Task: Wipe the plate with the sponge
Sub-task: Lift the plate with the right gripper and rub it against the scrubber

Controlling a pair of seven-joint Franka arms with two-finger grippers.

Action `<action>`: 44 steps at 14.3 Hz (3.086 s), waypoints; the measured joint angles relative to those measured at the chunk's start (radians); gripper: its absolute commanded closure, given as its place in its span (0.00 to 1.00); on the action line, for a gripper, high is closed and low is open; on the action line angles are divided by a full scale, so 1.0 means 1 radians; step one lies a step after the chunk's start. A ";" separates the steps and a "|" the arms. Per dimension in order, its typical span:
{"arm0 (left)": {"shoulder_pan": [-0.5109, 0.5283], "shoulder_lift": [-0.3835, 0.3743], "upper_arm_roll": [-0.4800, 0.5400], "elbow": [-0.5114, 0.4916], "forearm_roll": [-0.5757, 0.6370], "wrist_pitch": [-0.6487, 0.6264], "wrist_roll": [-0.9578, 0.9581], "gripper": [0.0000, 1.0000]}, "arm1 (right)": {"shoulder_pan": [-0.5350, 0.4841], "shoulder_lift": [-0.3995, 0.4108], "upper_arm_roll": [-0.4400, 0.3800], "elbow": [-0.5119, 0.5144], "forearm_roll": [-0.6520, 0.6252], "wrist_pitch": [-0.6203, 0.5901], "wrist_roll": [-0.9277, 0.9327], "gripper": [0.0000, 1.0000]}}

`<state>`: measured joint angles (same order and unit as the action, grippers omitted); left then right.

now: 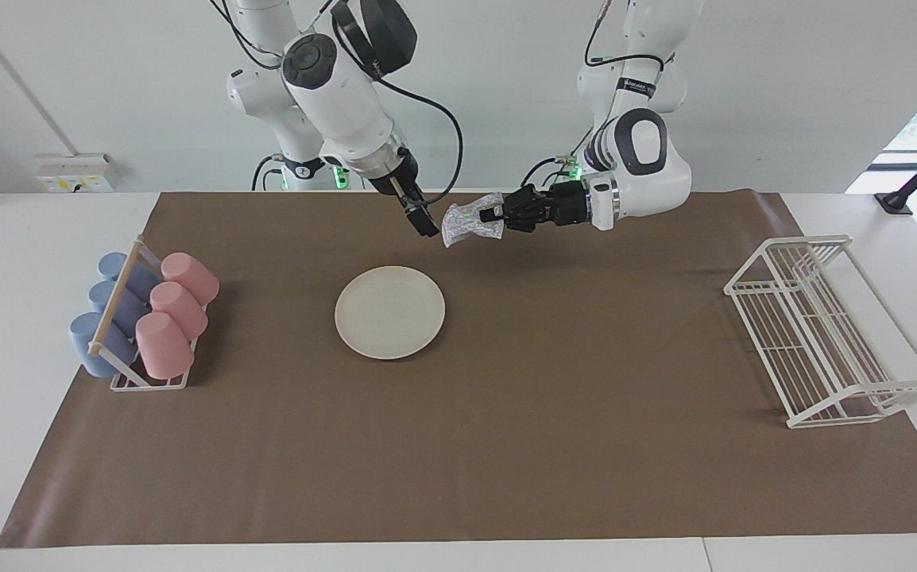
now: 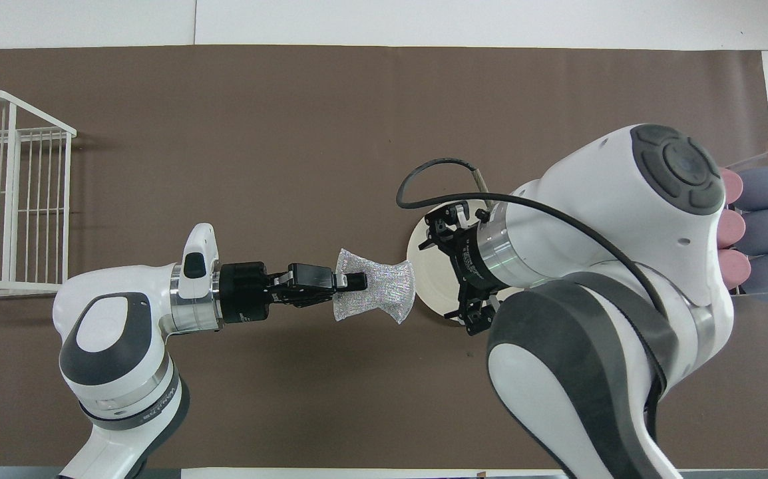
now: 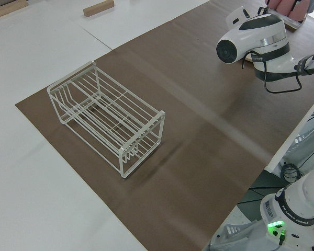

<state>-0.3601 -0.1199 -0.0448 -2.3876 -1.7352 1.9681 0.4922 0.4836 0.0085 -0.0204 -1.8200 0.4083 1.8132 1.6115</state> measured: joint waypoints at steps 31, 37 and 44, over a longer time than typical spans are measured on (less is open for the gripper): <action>0.000 -0.002 0.003 -0.002 0.000 0.002 0.000 0.00 | 0.117 0.003 0.002 -0.093 0.011 0.280 0.187 1.00; -0.001 -0.003 0.003 -0.002 0.000 0.002 0.000 0.00 | 0.116 0.003 0.001 -0.108 0.007 0.290 0.178 1.00; -0.001 -0.003 0.008 -0.003 0.000 0.015 0.000 0.00 | 0.044 0.033 -0.006 -0.294 -0.096 0.463 -0.041 1.00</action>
<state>-0.3607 -0.1226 -0.0368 -2.3902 -1.7352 1.9831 0.4926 0.5276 0.0416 -0.0268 -2.1137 0.3126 2.2765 1.5706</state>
